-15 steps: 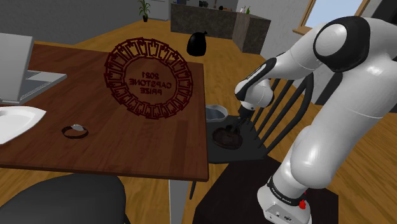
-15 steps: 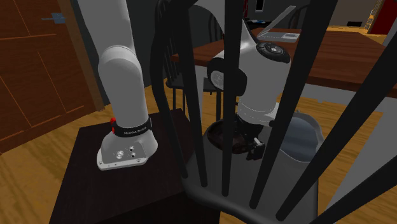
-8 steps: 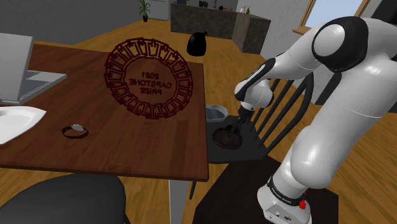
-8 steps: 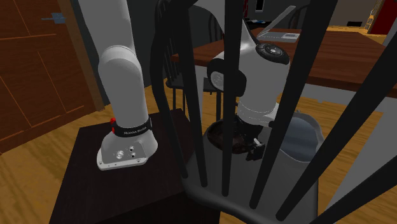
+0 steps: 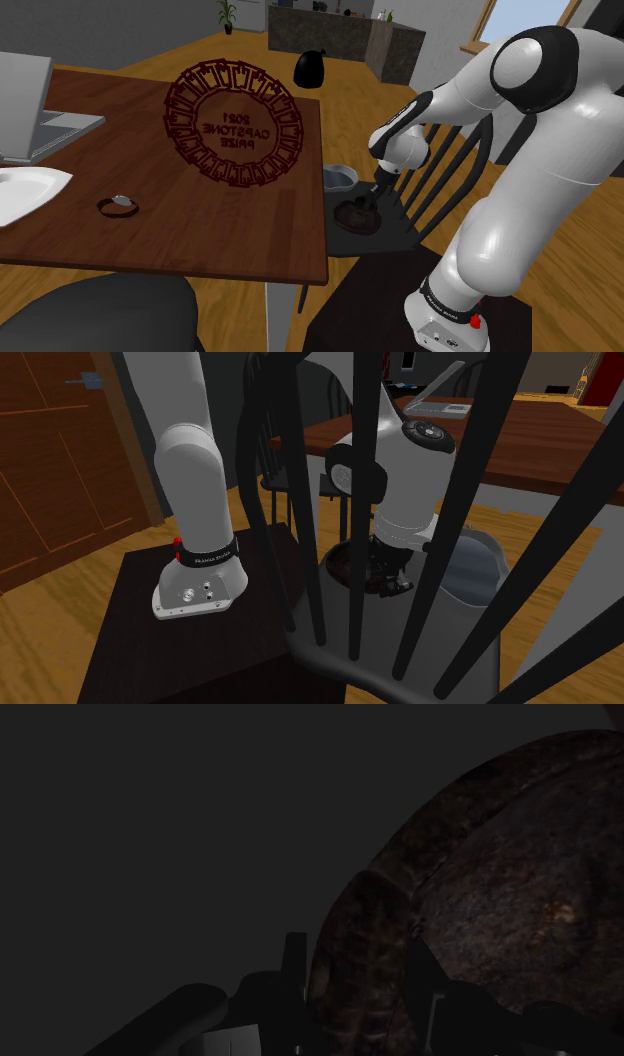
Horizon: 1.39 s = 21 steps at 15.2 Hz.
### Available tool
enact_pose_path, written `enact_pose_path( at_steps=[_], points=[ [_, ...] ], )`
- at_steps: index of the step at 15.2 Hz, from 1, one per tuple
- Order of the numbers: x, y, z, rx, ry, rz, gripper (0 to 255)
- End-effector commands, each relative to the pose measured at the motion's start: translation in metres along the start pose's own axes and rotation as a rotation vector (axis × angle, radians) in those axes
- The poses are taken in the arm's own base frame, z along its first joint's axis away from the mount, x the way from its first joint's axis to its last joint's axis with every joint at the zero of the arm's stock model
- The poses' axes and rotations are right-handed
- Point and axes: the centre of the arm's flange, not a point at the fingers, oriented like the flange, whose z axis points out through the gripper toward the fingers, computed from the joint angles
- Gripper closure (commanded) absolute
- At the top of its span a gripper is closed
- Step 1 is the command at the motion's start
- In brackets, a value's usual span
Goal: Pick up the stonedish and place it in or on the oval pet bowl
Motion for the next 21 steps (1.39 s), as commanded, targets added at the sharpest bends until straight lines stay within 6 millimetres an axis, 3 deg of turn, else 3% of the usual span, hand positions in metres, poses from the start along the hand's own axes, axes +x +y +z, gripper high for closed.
enact_pose_path(
  at_steps=[1,21],
  points=[
    [0.0,0.0,0.0,0.0,0.0,0.0,255],
    [0.008,-0.023,-0.097,0.0,0.0,0.0,255]
  ],
)
